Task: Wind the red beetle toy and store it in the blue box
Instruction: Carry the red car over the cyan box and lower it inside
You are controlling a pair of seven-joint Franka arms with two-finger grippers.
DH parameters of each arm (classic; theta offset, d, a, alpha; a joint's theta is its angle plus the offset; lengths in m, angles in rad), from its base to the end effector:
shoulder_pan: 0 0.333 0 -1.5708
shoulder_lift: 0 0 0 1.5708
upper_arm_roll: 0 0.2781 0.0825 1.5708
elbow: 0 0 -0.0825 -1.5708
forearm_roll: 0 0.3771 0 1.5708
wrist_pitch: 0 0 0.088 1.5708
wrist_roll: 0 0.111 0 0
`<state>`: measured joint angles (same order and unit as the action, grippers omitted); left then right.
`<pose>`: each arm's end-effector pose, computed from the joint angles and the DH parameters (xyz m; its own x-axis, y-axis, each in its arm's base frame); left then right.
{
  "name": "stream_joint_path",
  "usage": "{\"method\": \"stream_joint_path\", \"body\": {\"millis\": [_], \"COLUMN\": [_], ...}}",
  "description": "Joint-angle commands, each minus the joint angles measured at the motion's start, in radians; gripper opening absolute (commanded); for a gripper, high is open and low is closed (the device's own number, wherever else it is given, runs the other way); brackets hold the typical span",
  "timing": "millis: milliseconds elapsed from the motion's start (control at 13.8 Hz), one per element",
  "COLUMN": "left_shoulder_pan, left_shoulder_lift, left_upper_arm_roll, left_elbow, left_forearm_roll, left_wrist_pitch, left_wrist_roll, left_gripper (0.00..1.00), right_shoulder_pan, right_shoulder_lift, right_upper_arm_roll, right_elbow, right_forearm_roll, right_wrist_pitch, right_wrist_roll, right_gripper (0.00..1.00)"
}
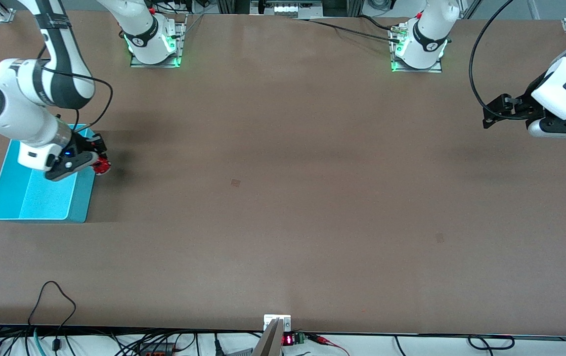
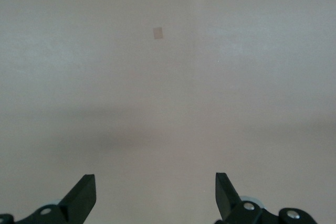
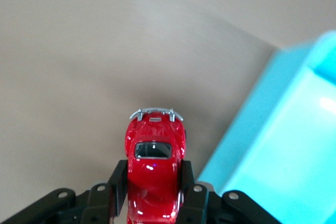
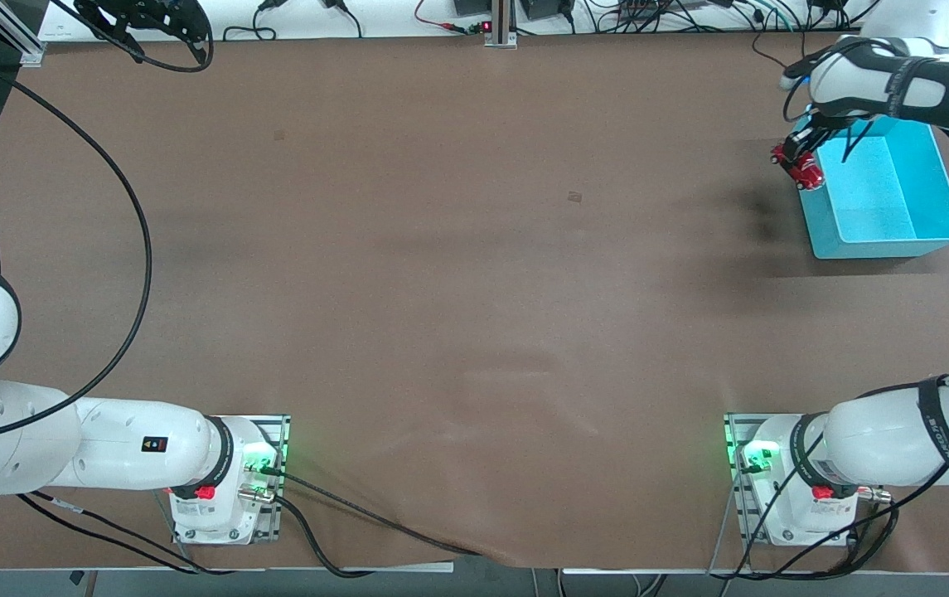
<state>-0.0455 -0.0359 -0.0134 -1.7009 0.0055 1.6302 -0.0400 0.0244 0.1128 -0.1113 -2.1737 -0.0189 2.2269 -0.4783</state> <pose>0.5388 -0.0313 0.5465 0.9992 -0.0192 -0.0345 -0.0194 -0.9998 -0.0074 0.5312 -0.0470 0.2992 0.9176 0.3921 -0.0648 0.3927 -0.9197 -0.0034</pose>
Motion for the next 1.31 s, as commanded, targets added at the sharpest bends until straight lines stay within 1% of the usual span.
{"method": "stream_joint_path", "body": {"millis": [0,145,436,727,873,1018,1164,1236], "left_shoulder_pan": [-0.005,-0.005,-0.005,-0.005,-0.005,-0.005,-0.005,-0.005], "left_shoulder_lift": [-0.001,-0.001,-0.001,-0.001,-0.001,-0.001,0.001,-0.001], "left_upper_arm_roll": [0.001,0.001,0.001,0.001,0.001,0.001,0.001,0.001], "left_elbow": [0.009,0.009,0.010,0.009,0.010,0.009,0.010,0.010], "left_forearm_roll": [-0.012,-0.012,-0.012,-0.012,-0.012,-0.012,-0.012,-0.012], "left_wrist_pitch": [-0.016,-0.016,-0.016,-0.016,-0.016,-0.016,-0.024,-0.030], "left_wrist_roll": [0.000,0.000,-0.012,-0.008,-0.009,-0.008,-0.008,-0.009], "left_gripper": [1.00,1.00,1.00,1.00,1.00,1.00,1.00,1.00], "right_shoulder_pan": [-0.008,-0.011,-0.018,-0.055,-0.066,-0.072,-0.078,-0.078], "right_shoulder_lift": [-0.010,0.005,0.105,0.214,0.252,0.297,0.317,0.321], "right_upper_arm_roll": [-0.068,-0.131,-0.235,-0.235,-0.235,-0.235,-0.235,-0.234], "right_elbow": [0.008,0.029,0.043,0.041,0.041,0.040,0.038,0.038], "right_forearm_roll": [0.007,0.004,0.004,0.007,0.008,0.008,0.008,0.008], "right_wrist_pitch": [-0.007,0.002,0.091,0.163,0.189,0.200,0.203,0.203], "right_wrist_roll": [0.118,0.116,0.121,0.116,0.115,0.109,0.109,0.110], "right_gripper": [0.00,0.00,0.00,0.00,0.00,0.03,0.04,0.11]}}
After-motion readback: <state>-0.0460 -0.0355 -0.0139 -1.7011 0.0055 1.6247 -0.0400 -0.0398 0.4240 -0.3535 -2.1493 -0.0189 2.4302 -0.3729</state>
